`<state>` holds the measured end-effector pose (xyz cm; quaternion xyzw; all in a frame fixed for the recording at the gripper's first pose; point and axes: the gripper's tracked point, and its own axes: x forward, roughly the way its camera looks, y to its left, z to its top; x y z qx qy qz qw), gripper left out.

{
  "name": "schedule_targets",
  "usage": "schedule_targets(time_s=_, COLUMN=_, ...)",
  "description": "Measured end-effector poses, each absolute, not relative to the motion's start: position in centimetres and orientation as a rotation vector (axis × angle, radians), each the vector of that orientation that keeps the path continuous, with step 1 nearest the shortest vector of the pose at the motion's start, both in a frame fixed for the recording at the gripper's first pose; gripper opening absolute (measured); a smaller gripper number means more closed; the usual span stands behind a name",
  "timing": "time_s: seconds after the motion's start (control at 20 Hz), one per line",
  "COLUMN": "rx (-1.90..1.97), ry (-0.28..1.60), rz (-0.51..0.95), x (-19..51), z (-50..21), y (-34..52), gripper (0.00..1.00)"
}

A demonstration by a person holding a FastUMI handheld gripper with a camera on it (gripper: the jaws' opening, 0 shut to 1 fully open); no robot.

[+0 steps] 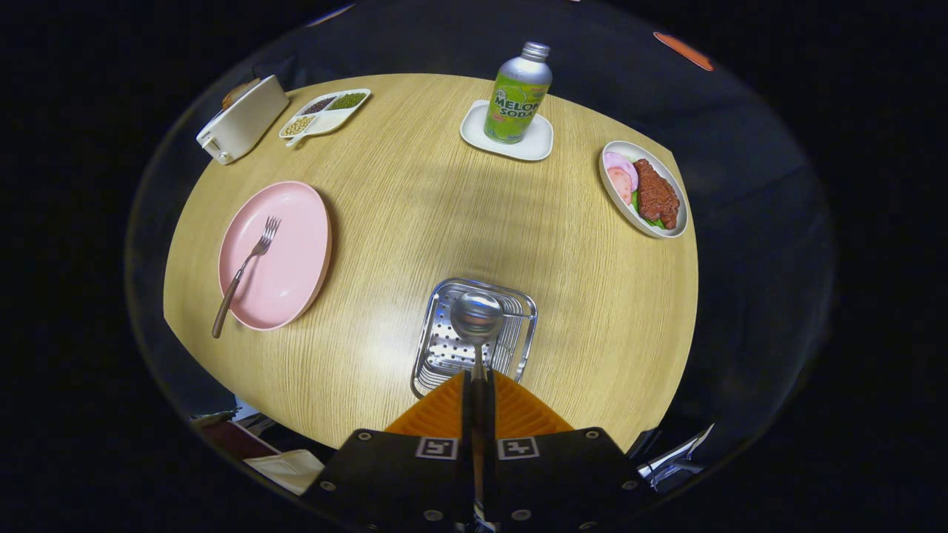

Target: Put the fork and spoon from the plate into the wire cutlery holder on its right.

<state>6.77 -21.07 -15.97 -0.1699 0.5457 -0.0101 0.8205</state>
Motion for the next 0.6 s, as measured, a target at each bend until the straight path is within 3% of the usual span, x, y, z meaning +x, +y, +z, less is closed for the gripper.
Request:
schedule_targets(time_s=0.25, rx=-0.368, ry=1.119, rz=-0.035, x=7.0, z=-15.0, y=-20.9, gripper=0.14)
schedule_targets(time_s=0.4, rx=-0.32, ry=1.045, rz=-0.031, x=7.3, z=-13.9, y=-19.7, gripper=0.33)
schedule_targets(time_s=0.55, rx=-0.269, ry=0.958, rz=-0.018, x=7.4, z=-12.5, y=-17.8, gripper=0.99)
schedule_targets(time_s=0.6, rx=-0.256, ry=0.925, rz=-0.013, x=7.6, z=-12.1, y=-16.8, gripper=1.0)
